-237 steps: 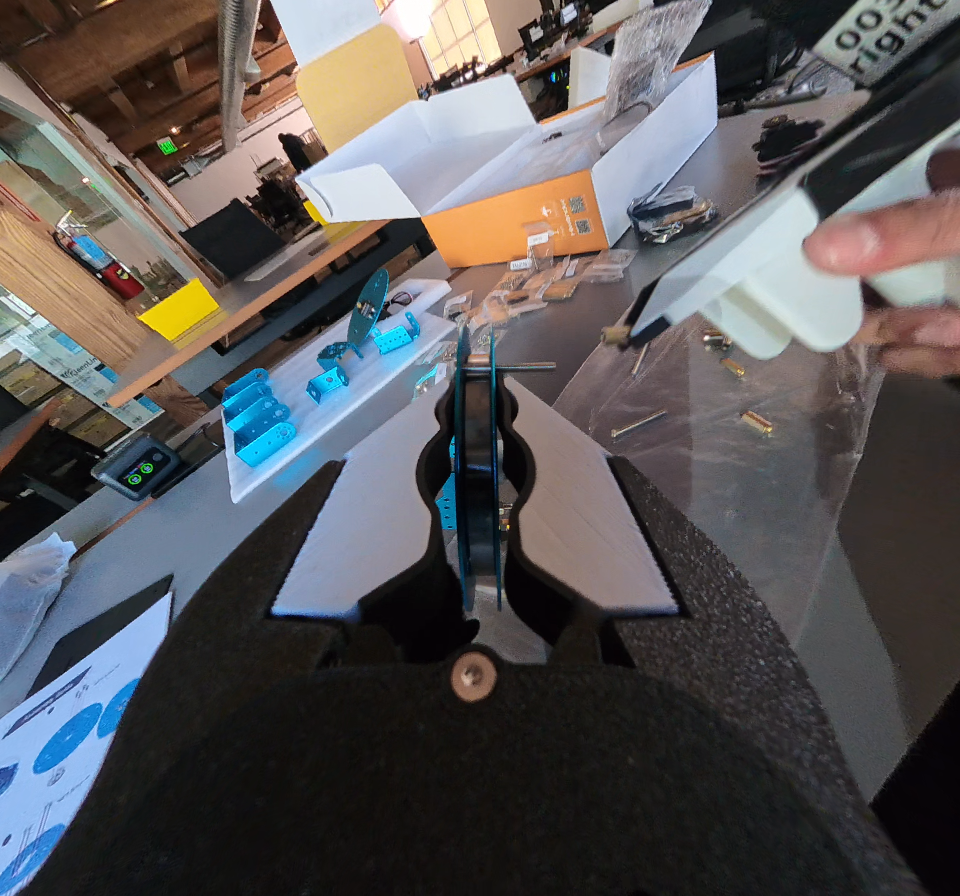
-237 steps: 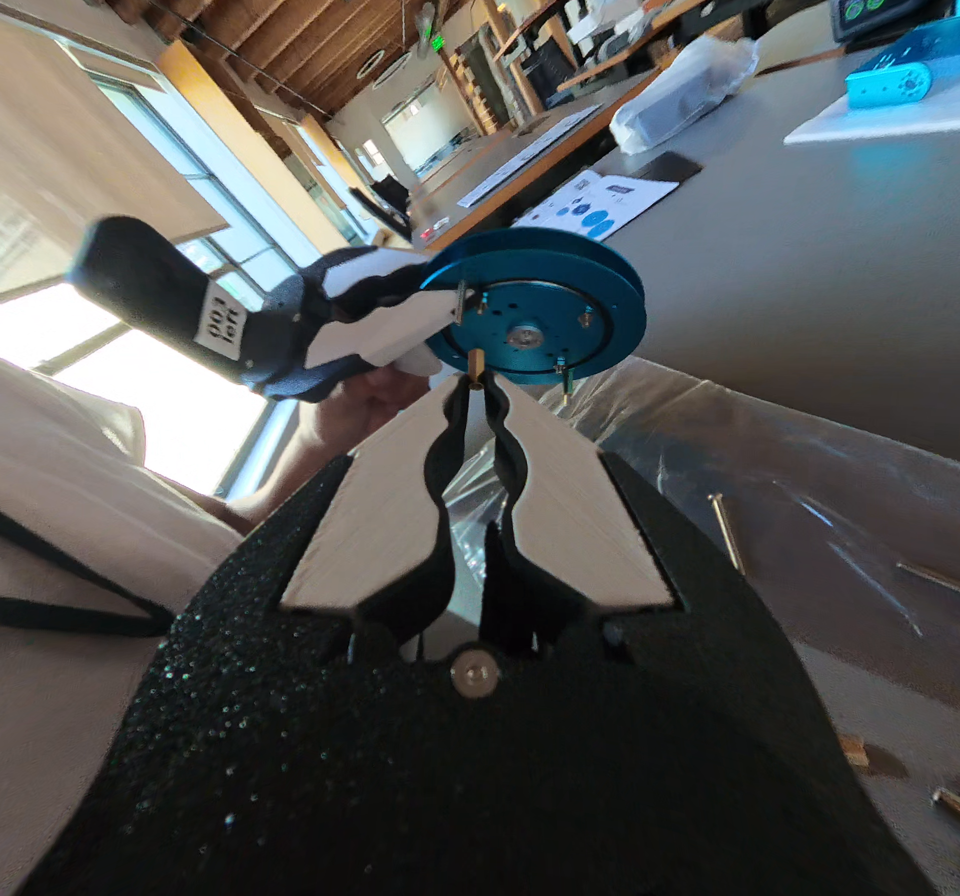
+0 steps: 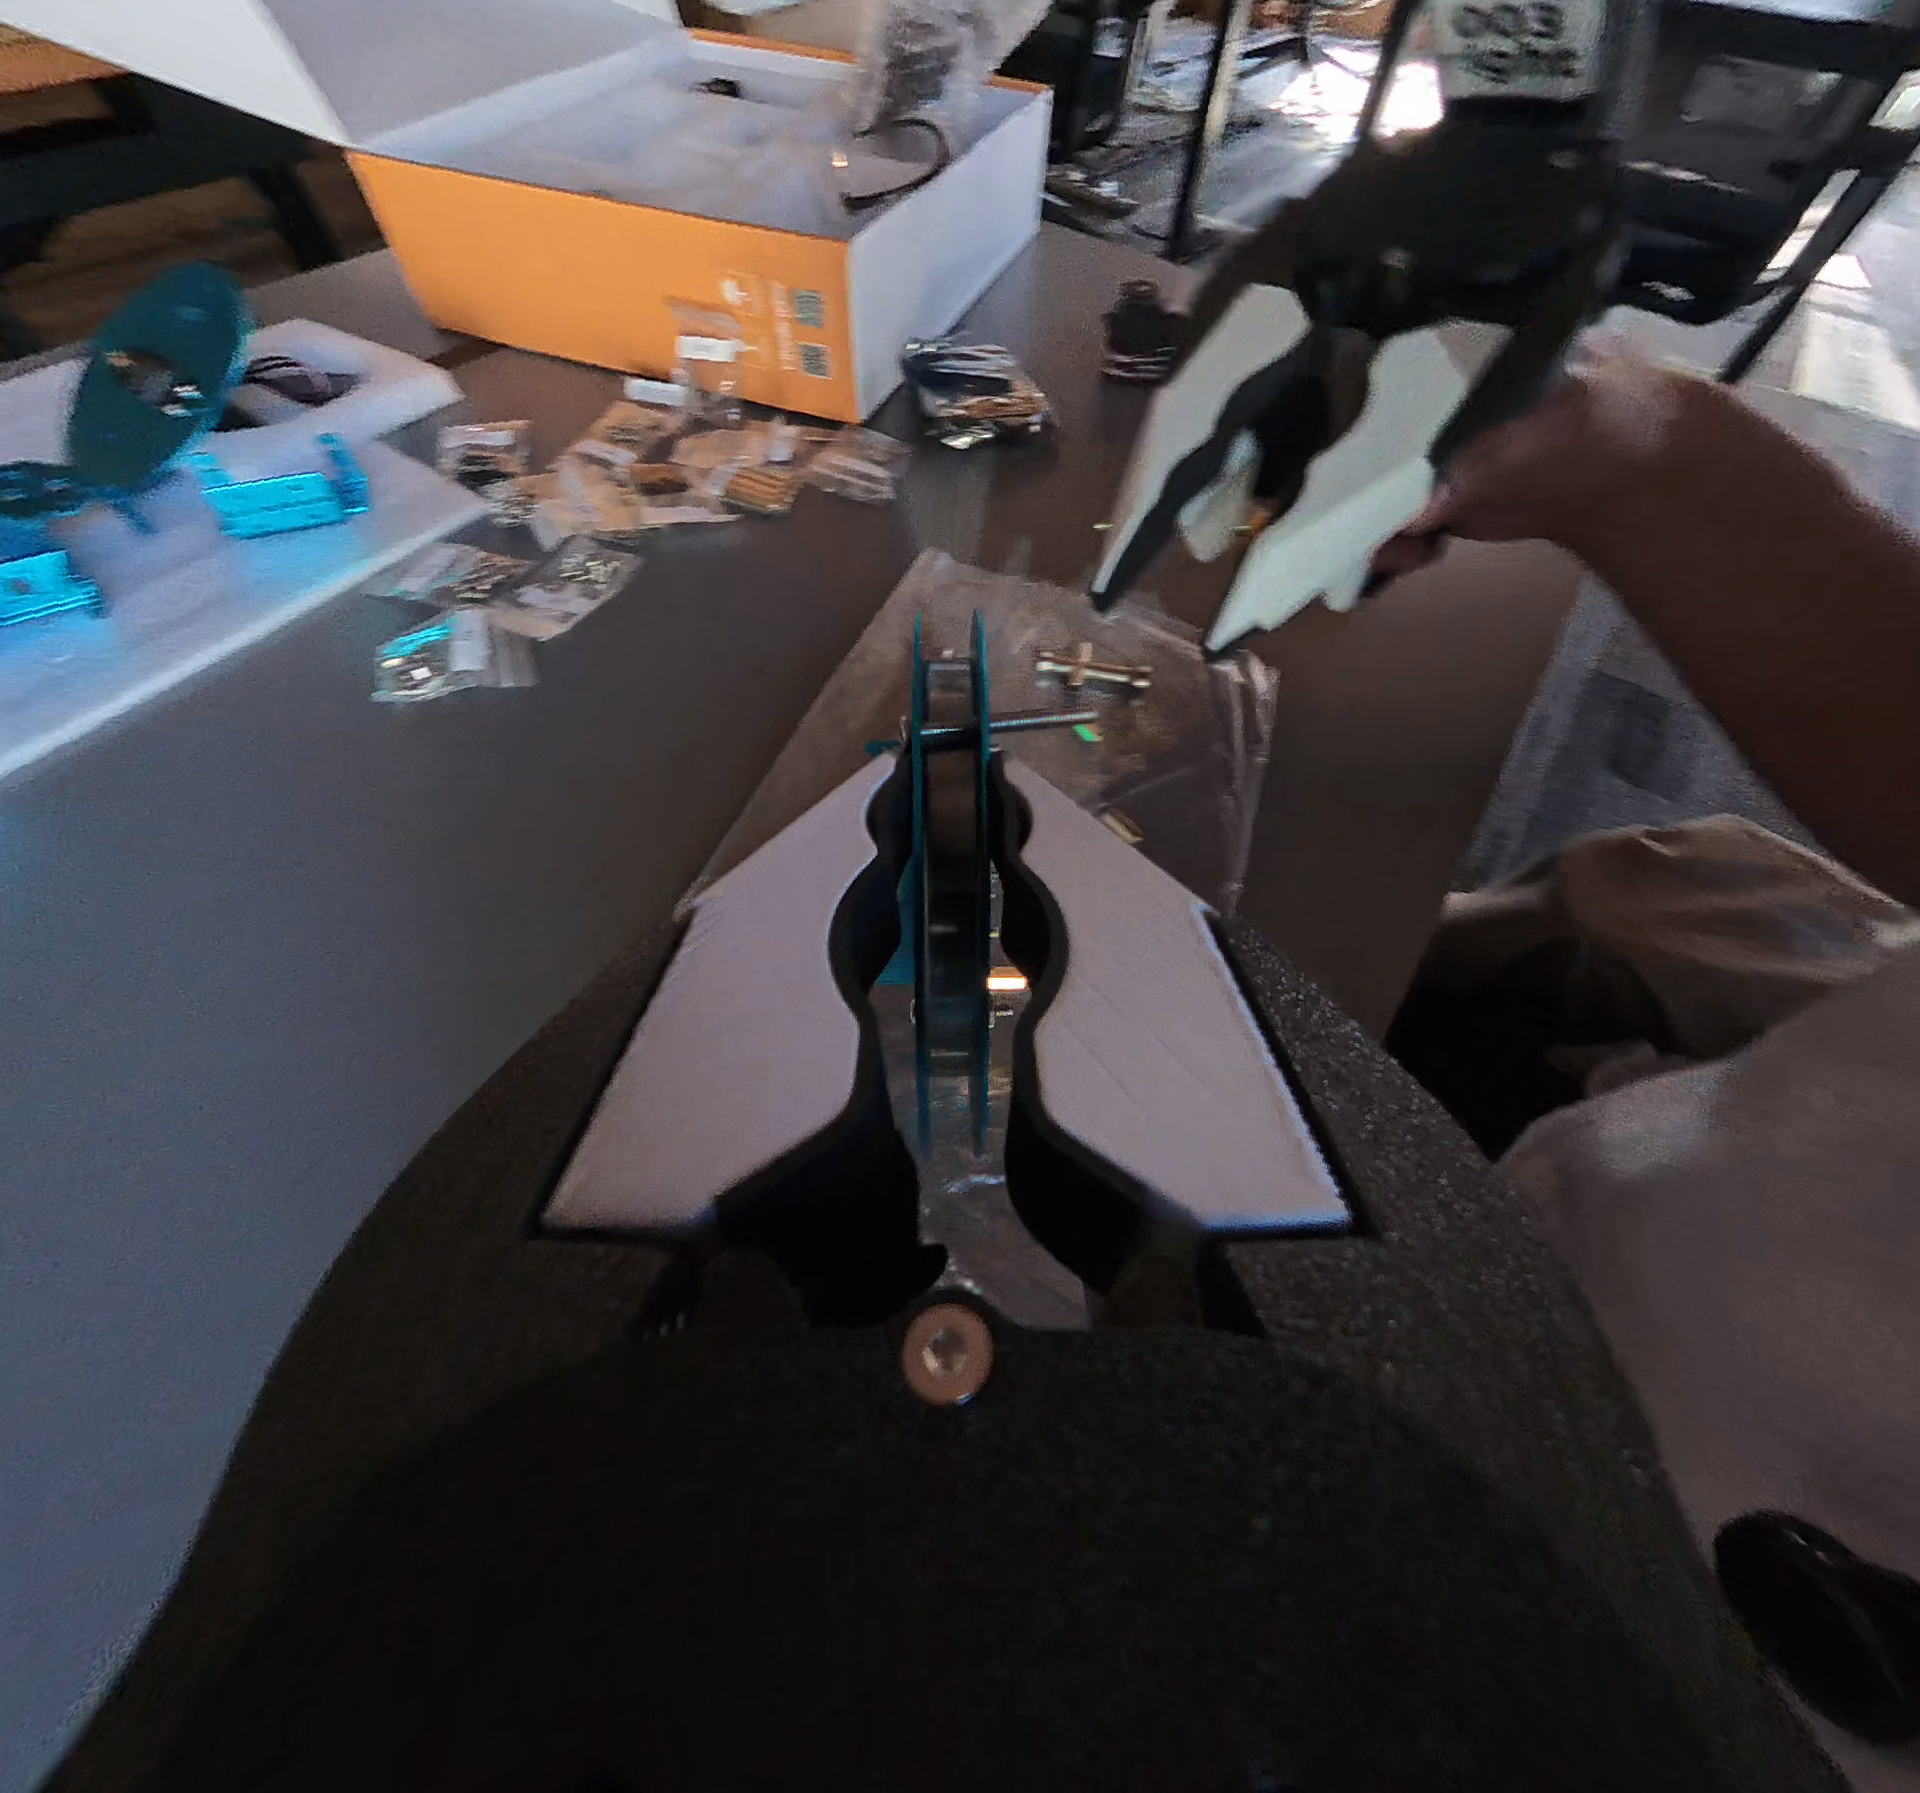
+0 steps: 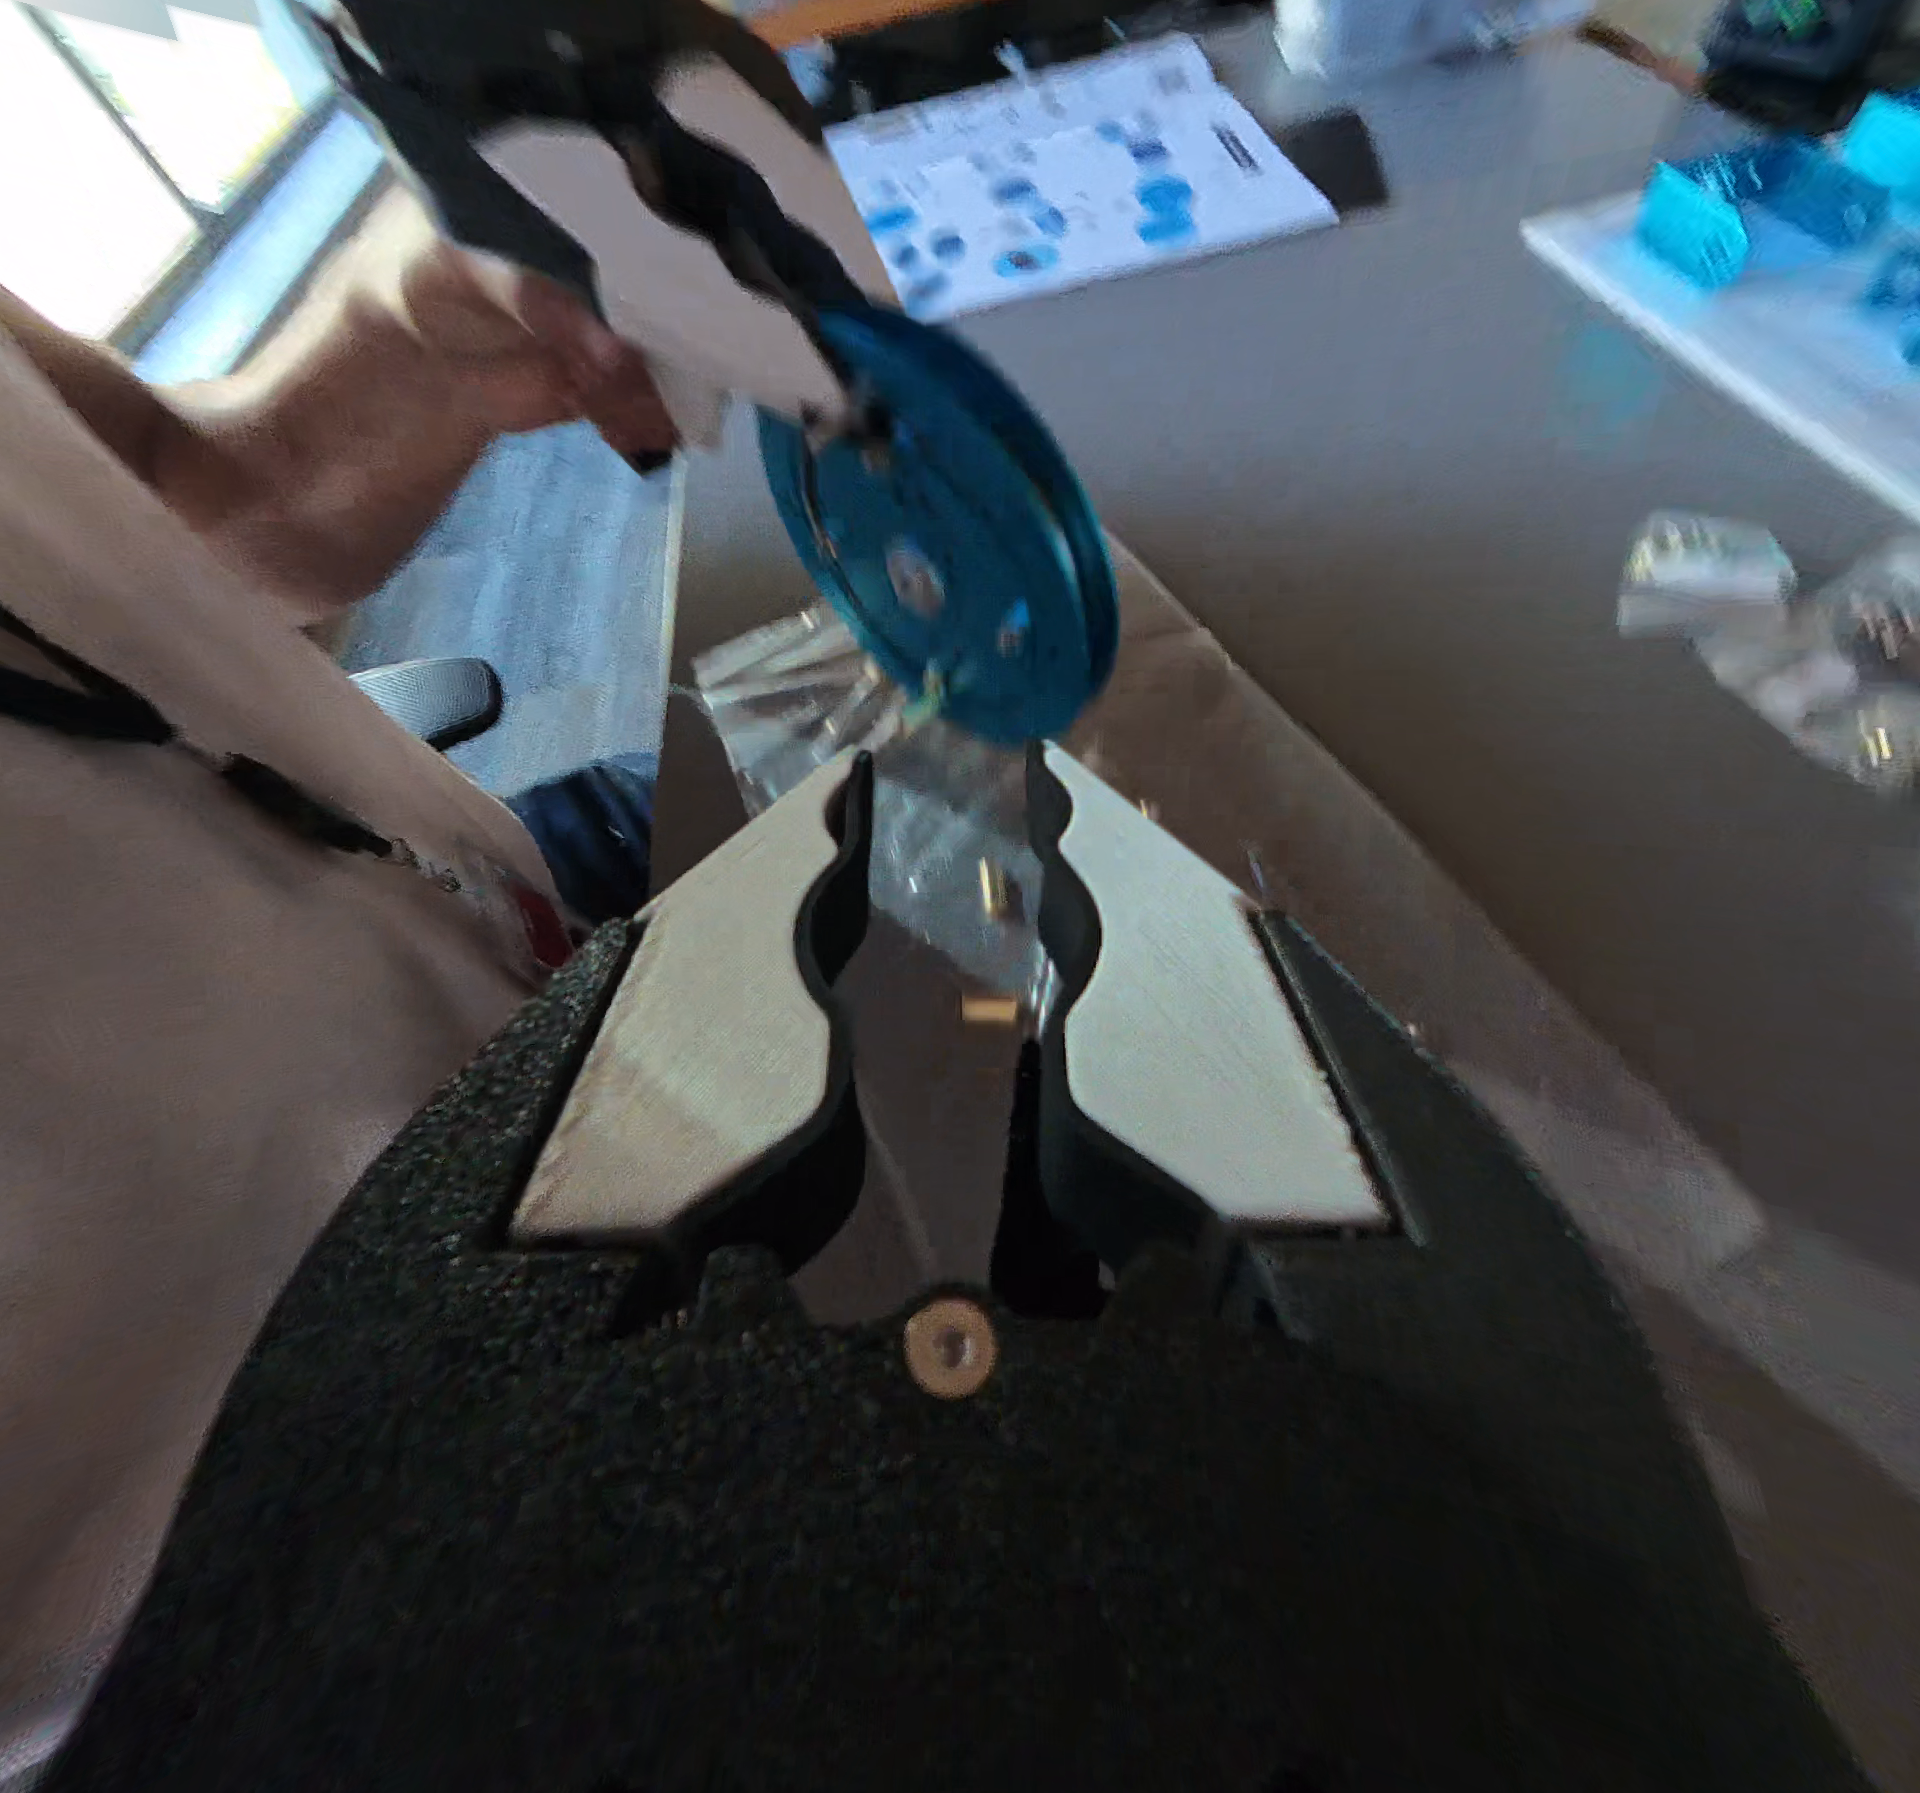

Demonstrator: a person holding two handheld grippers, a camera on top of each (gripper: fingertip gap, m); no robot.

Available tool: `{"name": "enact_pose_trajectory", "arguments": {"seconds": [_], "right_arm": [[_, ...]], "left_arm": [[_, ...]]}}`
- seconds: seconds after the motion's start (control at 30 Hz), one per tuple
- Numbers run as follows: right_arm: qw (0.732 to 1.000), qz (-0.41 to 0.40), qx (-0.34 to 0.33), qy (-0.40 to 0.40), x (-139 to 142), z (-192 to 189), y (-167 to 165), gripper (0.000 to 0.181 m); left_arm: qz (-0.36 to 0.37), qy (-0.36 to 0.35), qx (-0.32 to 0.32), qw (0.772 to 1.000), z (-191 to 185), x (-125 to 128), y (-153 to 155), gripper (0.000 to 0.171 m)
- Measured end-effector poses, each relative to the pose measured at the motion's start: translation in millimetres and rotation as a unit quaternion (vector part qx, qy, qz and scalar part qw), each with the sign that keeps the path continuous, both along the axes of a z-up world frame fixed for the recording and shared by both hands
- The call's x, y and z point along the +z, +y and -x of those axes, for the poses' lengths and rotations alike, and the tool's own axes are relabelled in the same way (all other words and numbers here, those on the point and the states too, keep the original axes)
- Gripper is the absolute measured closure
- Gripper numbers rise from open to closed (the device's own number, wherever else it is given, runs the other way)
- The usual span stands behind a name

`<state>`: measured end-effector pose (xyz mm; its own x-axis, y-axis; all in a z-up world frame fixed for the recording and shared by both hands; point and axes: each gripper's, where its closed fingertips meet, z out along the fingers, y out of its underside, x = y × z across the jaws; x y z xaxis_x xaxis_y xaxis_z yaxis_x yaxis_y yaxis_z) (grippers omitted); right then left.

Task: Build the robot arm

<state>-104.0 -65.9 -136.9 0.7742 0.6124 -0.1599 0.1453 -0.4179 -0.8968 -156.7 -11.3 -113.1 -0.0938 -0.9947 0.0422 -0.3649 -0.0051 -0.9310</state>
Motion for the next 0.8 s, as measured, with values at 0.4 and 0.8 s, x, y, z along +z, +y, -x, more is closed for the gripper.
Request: {"name": "enact_pose_trajectory", "arguments": {"seconds": [0.4, 0.8], "right_arm": [[0.980, 0.149, -0.068, -0.109, -88.1, 4.2, -31.1, 0.151], [0.968, 0.137, -0.148, -0.152, -97.5, 1.2, -11.2, 0.159]], "left_arm": [[0.035, -0.004, 0.096, 0.995, 12.4, -13.2, 27.1, 0.160], [0.039, -0.012, 0.104, 0.994, 12.8, -17.4, 26.2, 0.160]]}}
